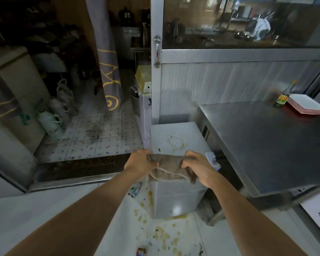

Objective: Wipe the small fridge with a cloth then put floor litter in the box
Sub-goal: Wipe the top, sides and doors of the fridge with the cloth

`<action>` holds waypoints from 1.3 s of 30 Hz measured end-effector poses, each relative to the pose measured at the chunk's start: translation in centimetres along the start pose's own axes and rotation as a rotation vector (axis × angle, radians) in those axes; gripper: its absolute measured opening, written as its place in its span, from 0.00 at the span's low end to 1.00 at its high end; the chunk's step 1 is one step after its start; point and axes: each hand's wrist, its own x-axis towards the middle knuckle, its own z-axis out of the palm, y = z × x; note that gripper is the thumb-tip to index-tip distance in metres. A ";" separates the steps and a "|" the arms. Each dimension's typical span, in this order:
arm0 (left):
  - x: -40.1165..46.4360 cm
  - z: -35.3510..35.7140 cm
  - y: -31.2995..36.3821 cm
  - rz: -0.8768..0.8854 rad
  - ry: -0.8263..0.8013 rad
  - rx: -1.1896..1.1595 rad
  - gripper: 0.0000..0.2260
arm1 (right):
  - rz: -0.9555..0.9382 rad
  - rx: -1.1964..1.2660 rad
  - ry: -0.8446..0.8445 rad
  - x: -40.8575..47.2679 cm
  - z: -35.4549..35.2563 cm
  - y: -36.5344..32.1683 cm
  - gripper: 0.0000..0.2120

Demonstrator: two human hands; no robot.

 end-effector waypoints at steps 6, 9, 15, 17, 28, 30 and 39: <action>6.5 0.4 0.2 0.032 -0.070 -0.027 0.21 | 0.070 0.131 0.163 5.2 -0.4 0.5 0.04; 9.9 0.4 0.2 0.044 -0.105 -0.037 0.23 | 0.047 0.076 0.286 7.8 -0.9 0.6 0.06; 17.5 0.6 -0.7 0.108 -0.202 0.004 0.24 | 0.046 -0.179 0.374 13.4 -0.8 -0.5 0.17; 20.5 0.7 -1.2 0.149 -0.249 0.034 0.24 | 0.068 -0.209 0.470 15.5 0.0 -0.6 0.17; 36.6 2.2 -4.8 0.439 -0.573 0.250 0.23 | 0.229 -0.413 0.974 24.8 5.4 0.6 0.18; 38.2 2.9 -4.9 0.485 -0.597 0.277 0.23 | 0.319 -0.492 0.814 26.1 6.2 1.6 0.22; 42.7 9.0 -3.8 0.673 -0.621 0.343 0.25 | 0.508 -0.525 0.630 31.9 6.9 8.5 0.29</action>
